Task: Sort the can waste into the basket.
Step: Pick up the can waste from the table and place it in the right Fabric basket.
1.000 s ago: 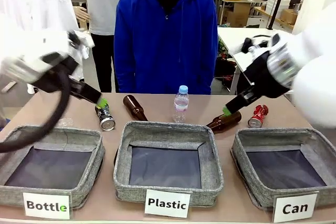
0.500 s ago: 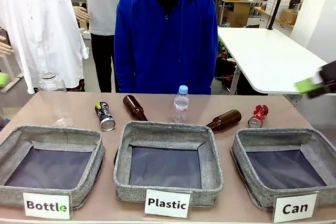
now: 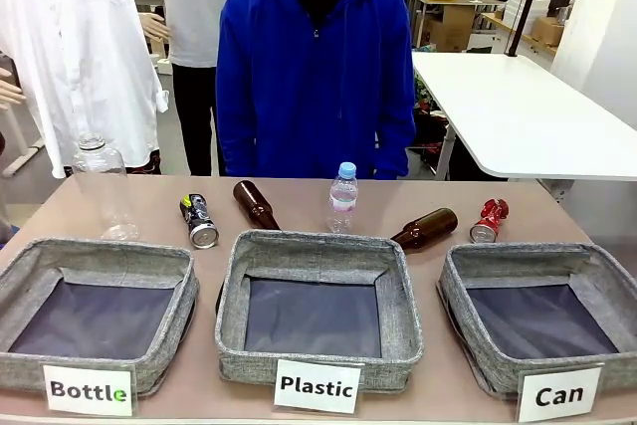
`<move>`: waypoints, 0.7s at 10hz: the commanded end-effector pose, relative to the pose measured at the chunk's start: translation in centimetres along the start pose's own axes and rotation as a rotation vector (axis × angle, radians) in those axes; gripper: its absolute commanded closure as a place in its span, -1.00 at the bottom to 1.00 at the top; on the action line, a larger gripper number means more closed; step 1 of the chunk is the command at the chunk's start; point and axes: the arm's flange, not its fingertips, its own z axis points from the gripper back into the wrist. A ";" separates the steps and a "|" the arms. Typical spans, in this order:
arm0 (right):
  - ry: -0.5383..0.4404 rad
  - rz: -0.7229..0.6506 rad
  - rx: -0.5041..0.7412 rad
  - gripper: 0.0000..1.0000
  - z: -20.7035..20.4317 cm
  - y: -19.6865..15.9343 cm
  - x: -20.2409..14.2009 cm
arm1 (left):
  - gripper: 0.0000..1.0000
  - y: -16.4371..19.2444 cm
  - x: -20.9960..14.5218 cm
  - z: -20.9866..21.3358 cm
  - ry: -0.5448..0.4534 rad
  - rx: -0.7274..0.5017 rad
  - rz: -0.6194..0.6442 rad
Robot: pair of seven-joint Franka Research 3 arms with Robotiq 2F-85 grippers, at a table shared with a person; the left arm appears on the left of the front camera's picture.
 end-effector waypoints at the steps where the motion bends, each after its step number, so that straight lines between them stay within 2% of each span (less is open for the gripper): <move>1: -0.009 -0.005 0.015 -1.00 -2.6 -1.1 0.1 | -1.00 -0.5 -1.1 -4.5 -0.019 -0.062 -0.008; 2: -0.058 0.040 -0.073 -1.00 -3.0 -1.5 0.2 | -1.00 -0.9 -1.4 -5.3 -0.057 -0.027 0.010; 3: -0.011 -0.028 0.011 -1.00 -0.6 -1.4 0.3 | -1.00 -1.2 -1.4 -5.8 -0.110 0.047 0.043; 4: -0.011 -0.028 0.011 -1.00 -0.6 -1.4 0.3 | -1.00 0.9 1.1 -2.6 -0.040 -0.040 0.034; 7: -0.011 -0.028 0.011 -1.00 -0.6 -1.4 0.3 | -1.00 0.9 1.1 -2.6 -0.040 -0.040 0.034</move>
